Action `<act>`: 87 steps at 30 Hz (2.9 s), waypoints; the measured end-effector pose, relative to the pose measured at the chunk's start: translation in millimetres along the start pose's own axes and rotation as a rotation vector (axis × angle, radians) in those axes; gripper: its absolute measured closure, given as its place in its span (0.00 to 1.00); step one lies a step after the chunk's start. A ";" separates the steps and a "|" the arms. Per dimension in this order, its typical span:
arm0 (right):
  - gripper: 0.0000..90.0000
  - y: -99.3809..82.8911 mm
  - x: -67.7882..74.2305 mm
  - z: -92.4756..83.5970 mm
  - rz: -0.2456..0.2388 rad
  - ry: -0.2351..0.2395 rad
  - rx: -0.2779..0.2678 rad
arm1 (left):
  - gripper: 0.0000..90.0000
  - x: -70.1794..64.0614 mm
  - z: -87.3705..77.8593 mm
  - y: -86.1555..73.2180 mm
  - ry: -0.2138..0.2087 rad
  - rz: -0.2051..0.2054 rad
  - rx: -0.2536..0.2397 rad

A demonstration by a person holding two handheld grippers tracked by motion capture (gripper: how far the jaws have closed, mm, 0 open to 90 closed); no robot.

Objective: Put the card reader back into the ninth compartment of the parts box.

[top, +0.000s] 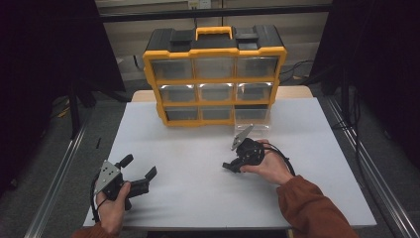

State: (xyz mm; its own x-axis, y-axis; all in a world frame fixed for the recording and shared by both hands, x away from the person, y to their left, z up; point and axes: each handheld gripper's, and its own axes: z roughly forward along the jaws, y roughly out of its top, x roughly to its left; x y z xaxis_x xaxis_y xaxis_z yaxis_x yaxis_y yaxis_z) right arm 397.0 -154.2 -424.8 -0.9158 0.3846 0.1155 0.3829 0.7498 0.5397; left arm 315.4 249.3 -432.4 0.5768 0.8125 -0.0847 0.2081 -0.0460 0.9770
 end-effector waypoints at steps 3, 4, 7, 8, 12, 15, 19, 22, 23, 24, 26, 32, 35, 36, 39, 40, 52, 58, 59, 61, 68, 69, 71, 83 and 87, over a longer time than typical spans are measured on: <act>0.82 -1.1 -0.1 -3.1 0.013 0.001 -0.025 | 0.02 -0.1 0.1 0.3 -0.002 0.001 -0.003; 0.82 -1.4 -0.5 -4.0 0.016 0.008 -0.037 | 0.02 -0.1 0.1 0.1 -0.002 -0.003 -0.003; 0.82 -2.8 -1.2 -8.3 0.026 0.011 -0.062 | 0.02 0.2 -0.4 0.6 0.002 -0.004 -0.012; 0.82 -3.3 -1.1 -9.4 0.029 0.008 -0.070 | 0.02 0.6 -0.5 0.8 0.002 -0.001 -0.011; 0.82 -5.3 -0.4 -13.8 0.032 0.003 -0.090 | 0.02 -0.2 0.0 0.8 0.003 -0.003 -0.013; 0.82 -6.2 0.4 -18.4 0.035 0.001 -0.117 | 0.02 0.6 -0.8 0.8 0.004 0.000 -0.010; 0.82 -6.3 1.4 -23.3 0.031 -0.002 -0.142 | 0.02 0.4 -1.0 0.9 0.005 -0.001 -0.012; 0.82 -6.2 2.2 -25.5 0.032 -0.003 -0.154 | 0.02 0.1 -0.6 0.8 0.003 -0.003 -0.013; 0.82 -6.1 2.1 -27.6 0.024 -0.012 -0.159 | 0.02 -0.1 -0.7 0.8 0.002 -0.005 -0.014; 0.82 -5.9 2.2 -28.5 0.024 -0.012 -0.162 | 0.02 0.2 -1.1 0.8 0.006 -0.001 -0.014; 0.82 -5.6 2.3 -29.7 0.020 -0.015 -0.165 | 0.02 0.1 -1.1 0.8 0.006 -0.004 -0.014; 0.82 -5.9 1.8 -40.8 0.025 -0.030 -0.200 | 0.02 0.2 -1.1 0.6 0.004 0.000 -0.009; 0.82 -6.2 1.1 -43.8 0.024 -0.037 -0.209 | 0.02 0.0 -1.2 0.6 0.003 0.001 -0.009; 0.82 -6.1 1.0 -45.1 0.027 -0.037 -0.215 | 0.02 0.3 -1.4 0.6 0.004 0.005 -0.007; 0.82 -6.3 0.5 -49.8 0.026 -0.046 -0.225 | 0.02 0.1 -0.7 0.6 0.006 -0.002 -0.012; 0.82 -6.7 0.1 -51.4 0.026 -0.048 -0.229 | 0.02 0.0 -0.7 0.6 0.005 0.000 -0.010; 0.82 -4.9 0.3 -61.5 0.026 -0.063 -0.262 | 0.02 0.0 -0.6 0.1 0.007 -0.008 -0.012; 0.82 -3.7 1.0 -70.9 0.029 -0.078 -0.290 | 0.02 0.5 -0.6 0.3 0.010 -0.003 -0.011; 0.82 -3.6 0.8 -72.7 0.028 -0.079 -0.297 | 0.02 0.4 -0.6 0.3 0.010 -0.002 -0.012; 0.82 -3.1 0.3 -76.0 0.028 -0.083 -0.305 | 0.02 0.4 -0.6 0.3 0.011 0.000 -0.012; 0.82 0.0 -1.3 -91.0 0.026 -0.101 -0.344 | 0.02 0.6 -0.6 0.1 0.014 0.003 -0.008; 0.82 0.4 -1.6 -93.6 0.027 -0.105 -0.351 | 0.02 0.6 -0.7 0.0 0.013 0.002 -0.007; 0.82 1.1 -3.0 -96.5 0.027 -0.111 -0.360 | 0.02 0.9 -0.4 -0.2 0.012 -0.003 -0.005; 0.82 10.7 -7.8 -109.9 0.018 -0.126 -0.402 | 0.02 1.7 -0.7 -0.2 0.012 0.005 0.000; 0.82 13.0 -8.0 -113.7 0.014 -0.136 -0.419 | 0.02 1.3 -0.6 0.6 0.010 -0.004 -0.010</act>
State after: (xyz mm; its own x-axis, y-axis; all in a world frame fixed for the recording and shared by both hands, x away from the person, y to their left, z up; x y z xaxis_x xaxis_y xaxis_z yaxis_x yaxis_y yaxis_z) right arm 395.5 -208.8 -323.9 -0.8759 0.4816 0.0294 0.2872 0.4713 0.8339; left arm 315.8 250.7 -431.9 0.5682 0.8183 -0.0868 0.2027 -0.0370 0.9785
